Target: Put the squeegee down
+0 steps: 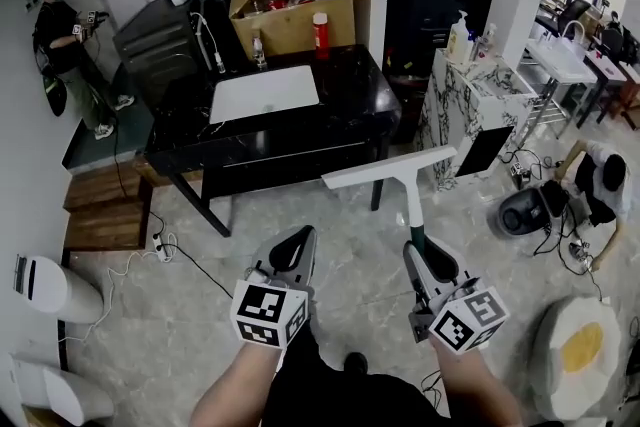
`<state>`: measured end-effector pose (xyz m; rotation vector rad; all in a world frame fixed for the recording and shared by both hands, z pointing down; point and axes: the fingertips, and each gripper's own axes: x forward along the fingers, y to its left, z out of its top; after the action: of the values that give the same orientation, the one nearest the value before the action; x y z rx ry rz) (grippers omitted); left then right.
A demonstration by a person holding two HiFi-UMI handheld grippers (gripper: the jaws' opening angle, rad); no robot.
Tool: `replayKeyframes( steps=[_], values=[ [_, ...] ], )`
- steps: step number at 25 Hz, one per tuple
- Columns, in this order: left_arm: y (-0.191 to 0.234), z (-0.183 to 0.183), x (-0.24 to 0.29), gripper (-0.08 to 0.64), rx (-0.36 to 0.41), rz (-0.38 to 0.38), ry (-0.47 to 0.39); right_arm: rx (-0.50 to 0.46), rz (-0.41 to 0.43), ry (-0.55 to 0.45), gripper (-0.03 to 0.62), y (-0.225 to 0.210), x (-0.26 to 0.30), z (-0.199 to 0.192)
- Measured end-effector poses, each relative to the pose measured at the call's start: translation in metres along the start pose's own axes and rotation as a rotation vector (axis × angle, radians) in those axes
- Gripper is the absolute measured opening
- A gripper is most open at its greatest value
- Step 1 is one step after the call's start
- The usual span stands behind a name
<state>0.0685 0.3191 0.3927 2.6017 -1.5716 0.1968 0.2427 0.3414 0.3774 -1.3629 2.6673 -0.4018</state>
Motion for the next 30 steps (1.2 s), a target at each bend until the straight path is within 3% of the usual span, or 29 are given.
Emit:
replayKeyframes(
  steps=[6,17,30],
  values=[
    [0.064,-0.008,0.025,0.005,0.013,-0.010,0.009,-0.004,-0.007,0.012,0.099,0.010,0.065,-0.002],
    [0.203,0.021,0.099,0.005,0.007,-0.058,-0.024,-0.029,-0.047,0.017,0.100,0.016,0.213,0.013],
    [0.284,0.028,0.145,0.005,-0.020,-0.138,-0.029,-0.044,-0.133,0.008,0.100,0.014,0.305,0.027]
  ],
)
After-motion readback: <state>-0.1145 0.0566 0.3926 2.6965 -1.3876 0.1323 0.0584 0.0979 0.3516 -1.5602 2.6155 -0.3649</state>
